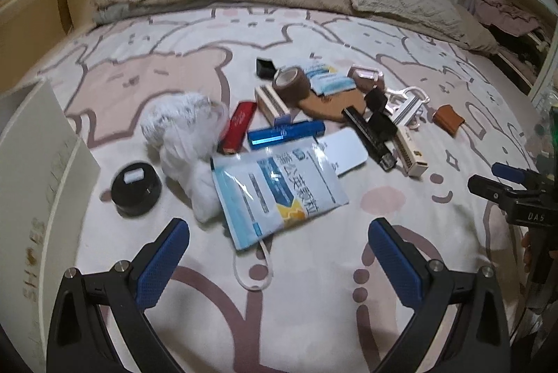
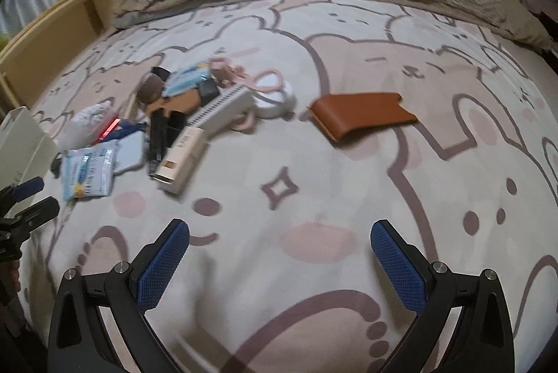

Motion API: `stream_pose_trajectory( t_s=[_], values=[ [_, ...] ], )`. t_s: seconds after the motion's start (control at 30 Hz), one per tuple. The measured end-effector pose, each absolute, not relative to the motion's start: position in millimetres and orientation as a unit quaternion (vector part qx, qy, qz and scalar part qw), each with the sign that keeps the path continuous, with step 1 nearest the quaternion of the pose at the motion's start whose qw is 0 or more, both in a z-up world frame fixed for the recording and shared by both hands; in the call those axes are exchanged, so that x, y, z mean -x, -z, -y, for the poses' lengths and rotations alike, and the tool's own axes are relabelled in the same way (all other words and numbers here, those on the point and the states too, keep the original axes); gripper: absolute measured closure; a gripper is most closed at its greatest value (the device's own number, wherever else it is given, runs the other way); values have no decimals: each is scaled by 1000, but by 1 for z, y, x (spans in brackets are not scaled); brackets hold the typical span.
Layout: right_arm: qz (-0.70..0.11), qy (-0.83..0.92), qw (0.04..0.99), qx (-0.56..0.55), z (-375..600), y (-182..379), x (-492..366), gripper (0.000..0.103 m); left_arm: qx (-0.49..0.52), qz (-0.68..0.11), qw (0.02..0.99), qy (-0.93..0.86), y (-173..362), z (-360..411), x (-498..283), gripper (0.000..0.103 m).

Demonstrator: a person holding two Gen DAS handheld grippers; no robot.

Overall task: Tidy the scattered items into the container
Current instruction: 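Move both open tools over the scattered items toward the brown leather sleeve and sachet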

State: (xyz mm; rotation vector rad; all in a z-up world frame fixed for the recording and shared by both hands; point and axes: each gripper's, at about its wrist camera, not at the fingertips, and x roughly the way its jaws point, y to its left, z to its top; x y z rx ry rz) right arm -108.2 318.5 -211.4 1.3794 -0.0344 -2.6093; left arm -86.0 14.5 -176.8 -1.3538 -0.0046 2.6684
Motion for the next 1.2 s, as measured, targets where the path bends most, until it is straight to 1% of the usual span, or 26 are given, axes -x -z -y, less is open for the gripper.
stream_pose_trajectory(
  t_s=[0.2,0.37,0.87,1.2],
  values=[
    [6,877,64,-476,-332,221,113,0,460,0,64,-886,185,-22,91,0],
    [9,866,38,-498,-345,235,121,0,470,27,51,-881,191,-26,99,0],
    [-21,874,32,-485,-340,241,119,0,485,45,5,-873,210,-28,117,0],
    [-7,873,25,-486,-341,245,145,0,479,46,-28,-876,218,-30,119,0]
  ],
)
